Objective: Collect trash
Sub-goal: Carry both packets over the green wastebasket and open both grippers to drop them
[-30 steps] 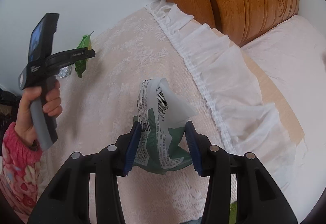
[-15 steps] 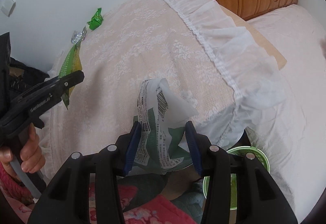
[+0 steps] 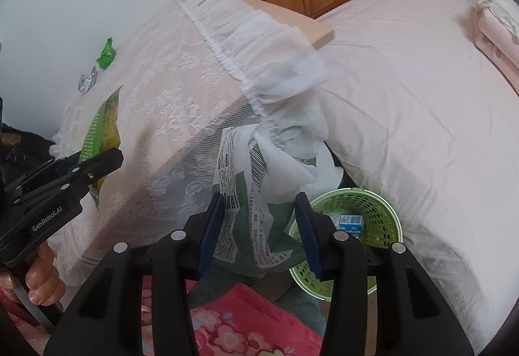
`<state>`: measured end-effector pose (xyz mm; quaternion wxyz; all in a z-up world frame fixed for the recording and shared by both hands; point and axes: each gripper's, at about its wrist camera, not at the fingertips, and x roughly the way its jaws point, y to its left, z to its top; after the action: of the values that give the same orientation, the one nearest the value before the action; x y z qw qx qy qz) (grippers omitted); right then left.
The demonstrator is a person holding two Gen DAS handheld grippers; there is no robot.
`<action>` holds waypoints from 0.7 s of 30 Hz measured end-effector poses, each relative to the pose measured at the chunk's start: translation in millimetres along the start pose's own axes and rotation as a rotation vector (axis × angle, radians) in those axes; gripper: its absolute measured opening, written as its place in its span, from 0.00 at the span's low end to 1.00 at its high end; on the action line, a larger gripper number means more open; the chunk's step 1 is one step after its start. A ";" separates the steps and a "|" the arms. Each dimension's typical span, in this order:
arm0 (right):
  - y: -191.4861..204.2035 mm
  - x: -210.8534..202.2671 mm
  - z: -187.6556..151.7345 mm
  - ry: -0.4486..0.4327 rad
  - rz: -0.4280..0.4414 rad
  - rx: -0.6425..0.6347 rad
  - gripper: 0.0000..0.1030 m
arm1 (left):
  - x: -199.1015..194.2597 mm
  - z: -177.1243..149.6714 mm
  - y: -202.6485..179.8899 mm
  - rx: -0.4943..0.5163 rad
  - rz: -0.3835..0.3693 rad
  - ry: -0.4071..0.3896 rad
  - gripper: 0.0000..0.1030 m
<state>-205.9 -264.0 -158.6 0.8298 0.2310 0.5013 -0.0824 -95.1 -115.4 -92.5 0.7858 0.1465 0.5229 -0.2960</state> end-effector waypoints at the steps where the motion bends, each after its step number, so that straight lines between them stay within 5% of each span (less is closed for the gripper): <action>1: -5.1 -2.7 -2.6 -0.002 -0.005 0.011 0.44 | 2.3 -0.1 -9.4 0.014 -0.011 0.006 0.38; 10: -68.5 -15.8 -30.4 0.028 -0.079 0.099 0.45 | 14.2 -5.5 -81.2 0.117 -0.075 0.041 0.38; 17: -91.8 4.8 -43.2 0.090 -0.105 0.121 0.47 | 17.8 -11.1 -102.5 0.154 -0.076 0.064 0.38; 19: -96.0 10.9 -46.9 0.114 -0.122 0.129 0.72 | 18.6 -11.5 -105.6 0.162 -0.075 0.070 0.38; 21: -97.6 12.8 -50.8 0.117 -0.157 0.135 0.83 | 19.4 -11.6 -107.6 0.170 -0.073 0.076 0.38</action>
<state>-276.0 -325.0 -218.9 0.7725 0.2508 0.5589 -0.1673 -164.8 -199.3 -106.4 0.7387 0.2047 0.5303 -0.3622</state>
